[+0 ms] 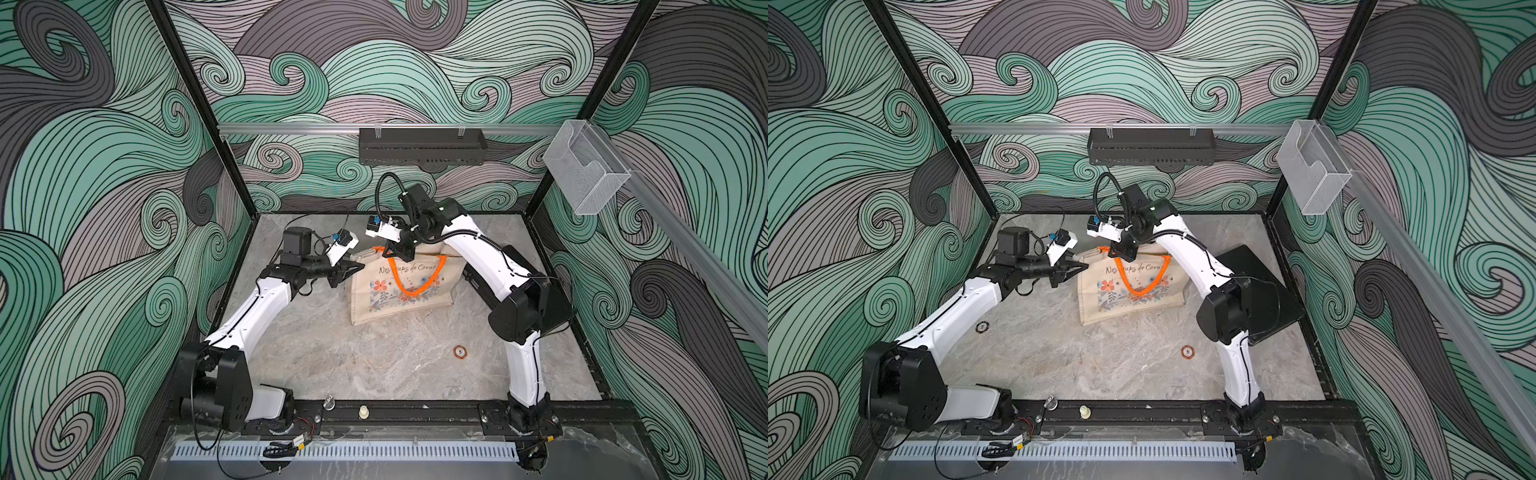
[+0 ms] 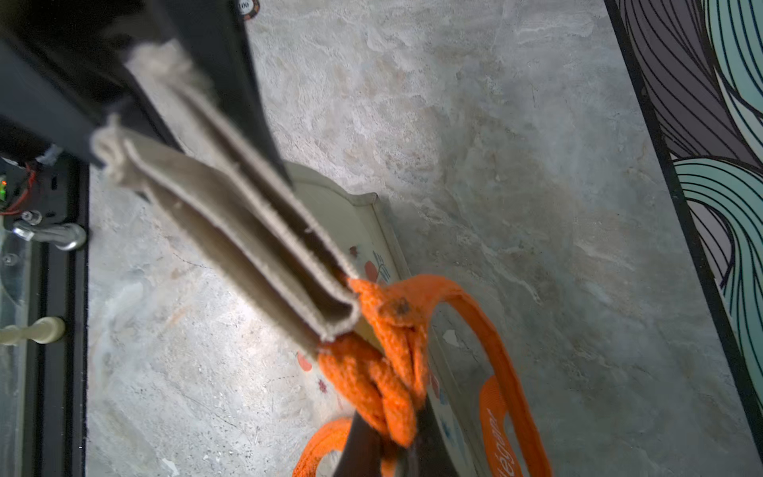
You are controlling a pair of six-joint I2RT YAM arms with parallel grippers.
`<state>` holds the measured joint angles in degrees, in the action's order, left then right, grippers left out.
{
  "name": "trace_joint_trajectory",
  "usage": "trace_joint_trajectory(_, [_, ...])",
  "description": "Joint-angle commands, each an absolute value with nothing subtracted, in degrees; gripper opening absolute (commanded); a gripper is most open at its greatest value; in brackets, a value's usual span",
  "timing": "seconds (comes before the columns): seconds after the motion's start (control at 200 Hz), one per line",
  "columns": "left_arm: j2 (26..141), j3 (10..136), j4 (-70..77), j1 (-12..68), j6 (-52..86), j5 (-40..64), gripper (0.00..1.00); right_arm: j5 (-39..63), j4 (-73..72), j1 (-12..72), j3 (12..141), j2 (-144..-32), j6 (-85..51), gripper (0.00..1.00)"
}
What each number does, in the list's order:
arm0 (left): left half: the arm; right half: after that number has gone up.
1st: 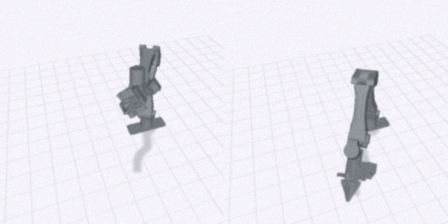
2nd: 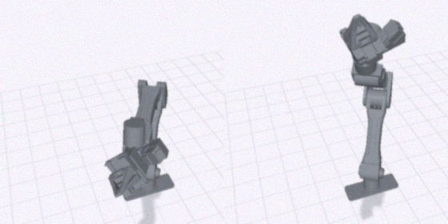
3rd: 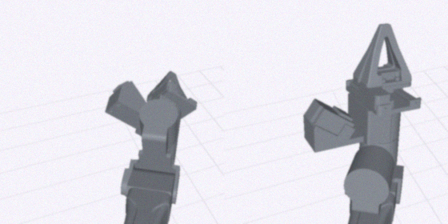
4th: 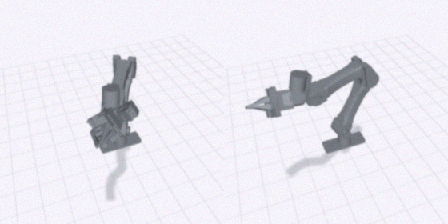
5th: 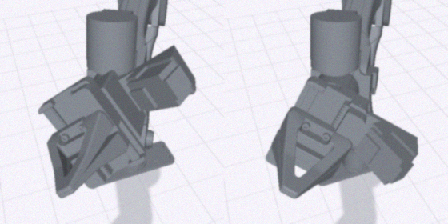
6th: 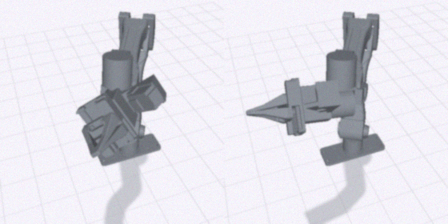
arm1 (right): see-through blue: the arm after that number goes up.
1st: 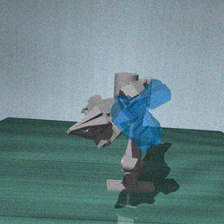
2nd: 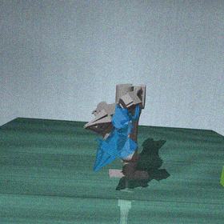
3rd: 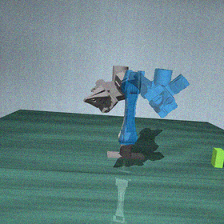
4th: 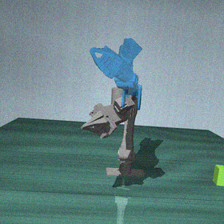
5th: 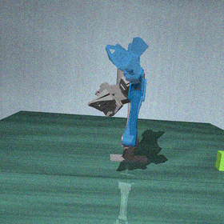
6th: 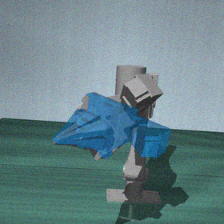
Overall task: Put away the canvas bag
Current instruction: Press the canvas bag at the center of the board.
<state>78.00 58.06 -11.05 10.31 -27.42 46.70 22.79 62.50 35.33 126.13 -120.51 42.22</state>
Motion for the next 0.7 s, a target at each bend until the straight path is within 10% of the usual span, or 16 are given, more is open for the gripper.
trace_joint_trajectory(0.0, [78.27,63.89,-12.77,13.00,-28.37,38.27,0.81,20.90,62.81,36.38,124.17,-118.59,41.79,0.00])
trace_joint_trajectory(0.331, [86.58,73.13,-23.69,17.66,-30.50,35.81,0.89,28.04,56.15,36.04,119.92,-116.21,33.25,0.00])
trace_joint_trajectory(0.696, [90.81,77.73,-34.04,20.75,-34.01,31.10,0.65,29.77,51.51,34.96,116.54,-113.62,28.82,0.00])
